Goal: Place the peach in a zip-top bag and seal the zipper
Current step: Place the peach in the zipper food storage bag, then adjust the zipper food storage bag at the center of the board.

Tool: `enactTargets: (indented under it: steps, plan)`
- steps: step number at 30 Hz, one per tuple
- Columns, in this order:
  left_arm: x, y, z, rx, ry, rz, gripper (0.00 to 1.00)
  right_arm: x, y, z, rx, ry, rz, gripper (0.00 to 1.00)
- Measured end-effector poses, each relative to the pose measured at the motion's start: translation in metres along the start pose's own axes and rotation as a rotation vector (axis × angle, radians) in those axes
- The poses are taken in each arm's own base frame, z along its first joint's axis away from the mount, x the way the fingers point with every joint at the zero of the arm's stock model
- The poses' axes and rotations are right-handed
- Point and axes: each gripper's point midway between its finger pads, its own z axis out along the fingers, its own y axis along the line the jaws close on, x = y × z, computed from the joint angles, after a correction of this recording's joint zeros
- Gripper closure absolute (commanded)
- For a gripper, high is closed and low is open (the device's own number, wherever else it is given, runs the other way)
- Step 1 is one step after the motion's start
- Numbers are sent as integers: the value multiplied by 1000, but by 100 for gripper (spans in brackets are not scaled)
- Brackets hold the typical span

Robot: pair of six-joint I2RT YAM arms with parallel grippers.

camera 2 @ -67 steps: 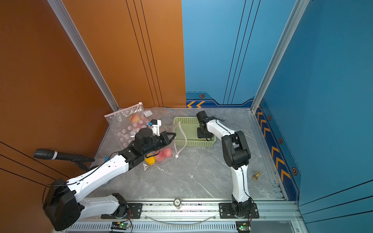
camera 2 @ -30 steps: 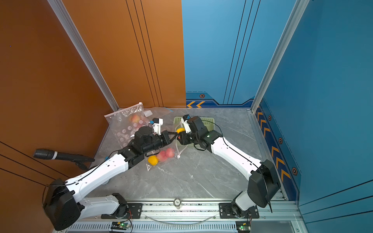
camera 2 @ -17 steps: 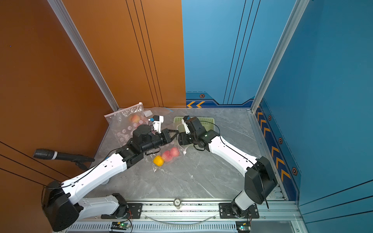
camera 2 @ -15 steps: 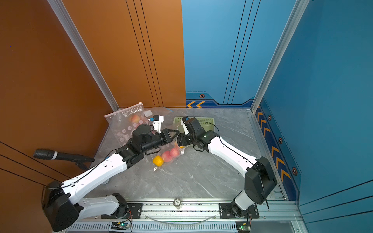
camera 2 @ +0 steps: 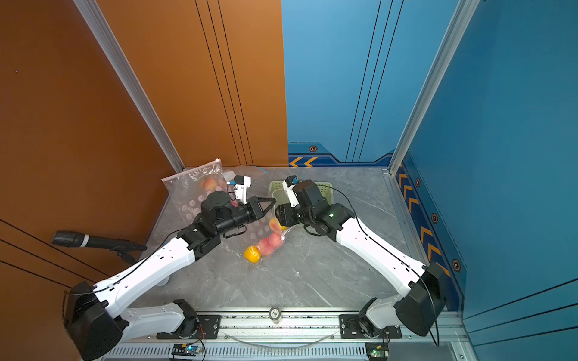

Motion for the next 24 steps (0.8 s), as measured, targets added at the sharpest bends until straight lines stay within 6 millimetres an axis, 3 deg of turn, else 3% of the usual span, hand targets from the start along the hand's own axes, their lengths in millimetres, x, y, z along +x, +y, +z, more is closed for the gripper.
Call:
enactTargets:
  steps: [3, 6, 11, 14, 24]
  plan:
    - [2, 1, 1, -1, 10, -2, 100, -12, 0, -21, 9, -57, 0, 44]
    - [5, 2, 2, 1, 23, -2, 100, -21, -16, -33, 42, -92, 29, 51]
    - [15, 5, 2, -5, 72, 10, 100, -26, -52, -37, 85, -85, 96, 52]
    - [21, 8, 1, -14, 105, 24, 100, -19, -61, -31, 68, -39, 112, 48]
    - [30, 5, -1, -3, 158, 40, 100, 10, -47, -11, -52, 85, 87, 41]
